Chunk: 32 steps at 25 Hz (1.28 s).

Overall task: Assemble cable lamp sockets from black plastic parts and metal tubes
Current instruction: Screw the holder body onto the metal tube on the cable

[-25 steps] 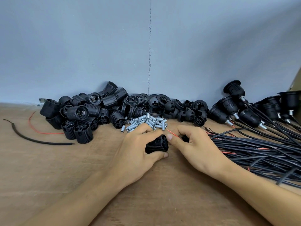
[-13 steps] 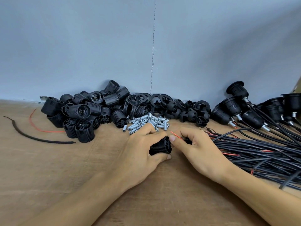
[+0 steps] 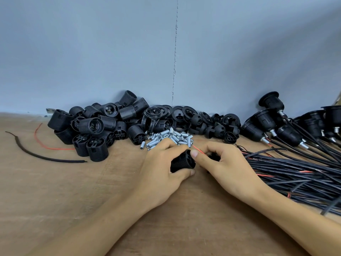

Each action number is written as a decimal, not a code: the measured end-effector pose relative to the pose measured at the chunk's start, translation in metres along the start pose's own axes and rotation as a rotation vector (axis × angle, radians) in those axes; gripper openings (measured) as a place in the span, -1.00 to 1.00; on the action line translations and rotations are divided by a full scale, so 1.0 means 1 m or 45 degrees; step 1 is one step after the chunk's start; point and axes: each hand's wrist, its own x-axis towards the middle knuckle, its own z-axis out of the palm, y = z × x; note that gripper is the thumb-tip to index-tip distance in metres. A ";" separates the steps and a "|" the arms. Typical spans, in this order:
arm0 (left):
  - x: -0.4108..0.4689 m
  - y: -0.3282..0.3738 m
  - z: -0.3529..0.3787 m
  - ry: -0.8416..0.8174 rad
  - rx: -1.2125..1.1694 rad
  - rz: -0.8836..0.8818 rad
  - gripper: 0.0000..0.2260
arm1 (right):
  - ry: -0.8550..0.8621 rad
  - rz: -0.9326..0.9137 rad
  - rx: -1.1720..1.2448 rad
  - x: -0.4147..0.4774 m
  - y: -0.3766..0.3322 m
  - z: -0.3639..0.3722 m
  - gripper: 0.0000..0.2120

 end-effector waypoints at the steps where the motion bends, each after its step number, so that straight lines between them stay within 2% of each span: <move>1: 0.001 0.000 0.000 0.009 -0.005 -0.027 -0.66 | 0.014 -0.004 0.008 0.000 0.000 -0.002 -0.81; 3: 0.002 -0.002 -0.002 0.008 -0.057 -0.089 -0.63 | 0.016 -0.032 0.024 0.001 0.000 -0.006 -0.94; 5: 0.002 -0.005 -0.004 -0.026 -0.168 -0.186 -0.58 | -0.030 -0.070 0.048 0.002 0.002 -0.012 -0.95; 8: 0.002 -0.010 -0.006 -0.109 -0.334 -0.268 -0.60 | -0.105 -0.033 0.137 0.006 0.004 -0.018 -0.93; 14: 0.004 -0.012 -0.009 -0.237 -0.501 -0.250 -0.62 | -0.190 -0.035 0.048 0.005 0.003 -0.016 -0.74; 20: 0.004 -0.012 -0.011 -0.294 -0.613 -0.214 -0.60 | -0.057 -0.061 -0.053 0.003 0.001 -0.015 -0.80; 25: 0.004 -0.014 -0.012 -0.336 -0.636 -0.193 -0.56 | -0.058 -0.055 -0.081 0.002 0.002 -0.015 -0.79; 32: 0.005 -0.012 -0.010 -0.262 -0.582 -0.141 -0.58 | -0.068 -0.047 -0.082 0.003 0.001 -0.015 -0.81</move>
